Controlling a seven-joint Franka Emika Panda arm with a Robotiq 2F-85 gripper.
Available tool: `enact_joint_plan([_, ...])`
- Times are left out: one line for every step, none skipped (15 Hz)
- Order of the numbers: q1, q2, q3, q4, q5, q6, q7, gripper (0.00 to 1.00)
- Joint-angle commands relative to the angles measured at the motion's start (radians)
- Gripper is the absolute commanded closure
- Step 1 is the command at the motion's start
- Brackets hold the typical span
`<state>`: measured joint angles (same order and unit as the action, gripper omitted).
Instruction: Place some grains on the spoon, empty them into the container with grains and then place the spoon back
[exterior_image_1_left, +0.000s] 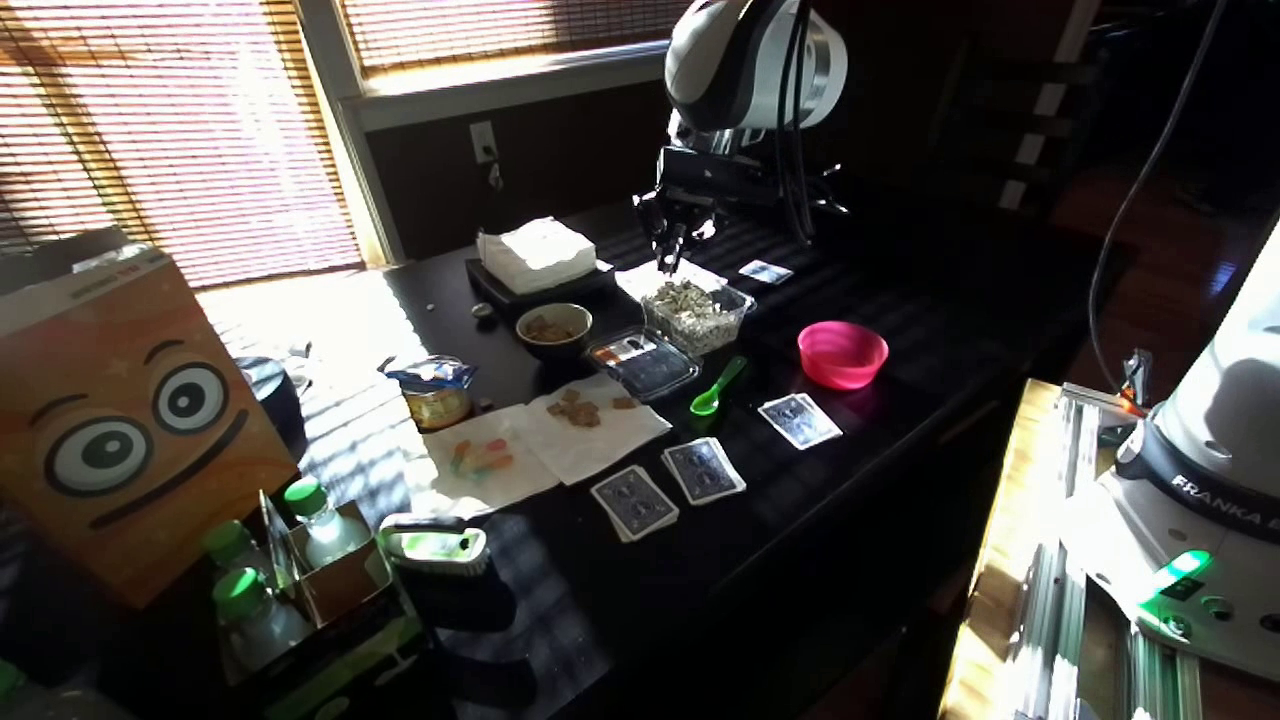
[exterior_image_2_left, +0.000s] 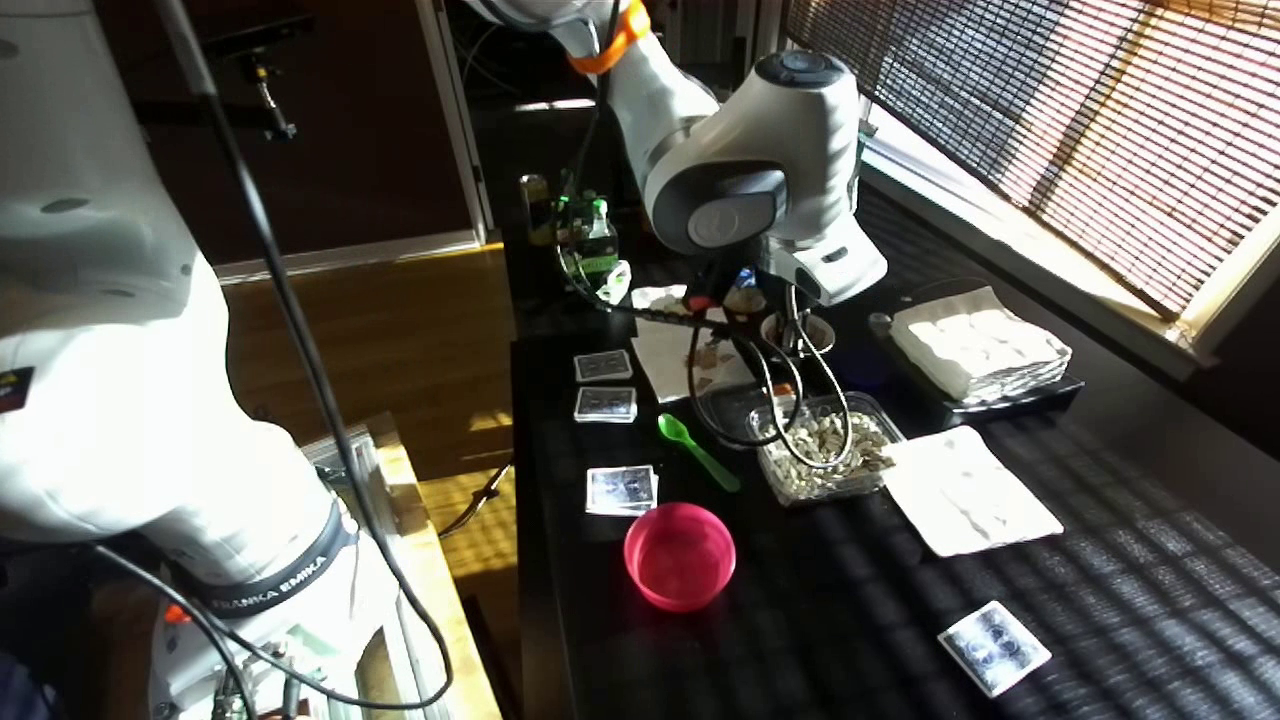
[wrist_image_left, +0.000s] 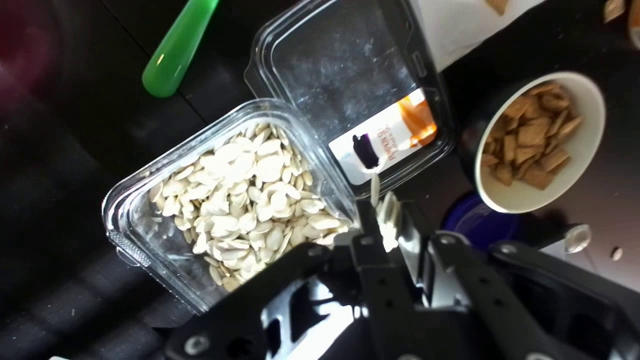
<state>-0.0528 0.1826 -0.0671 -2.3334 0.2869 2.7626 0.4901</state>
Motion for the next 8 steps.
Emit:
enact_joint_plan([-0.008,-0.129,0.047,-0.094,0.089,-0.068,-0.176,0.96])
enact_joint_plan([-0.003,-0.145,0.052,-0.105,0.1,-0.095,-0.212,0.96])
enact_joint_plan([0.002,-0.162,0.056,-0.119,0.107,-0.126,-0.244,0.96])
enact_joint_plan([0.008,-0.173,0.056,-0.13,0.096,-0.157,-0.261,0.96])
enact_joint_plan([0.012,-0.185,0.06,-0.141,0.108,-0.186,-0.303,0.96])
enact_joint_plan([0.015,-0.192,0.062,-0.15,0.105,-0.212,-0.33,0.96])
enact_joint_plan([0.02,-0.194,0.064,-0.158,0.105,-0.227,-0.355,0.96])
enact_joint_plan([0.024,-0.19,0.065,-0.164,0.103,-0.234,-0.384,0.96])
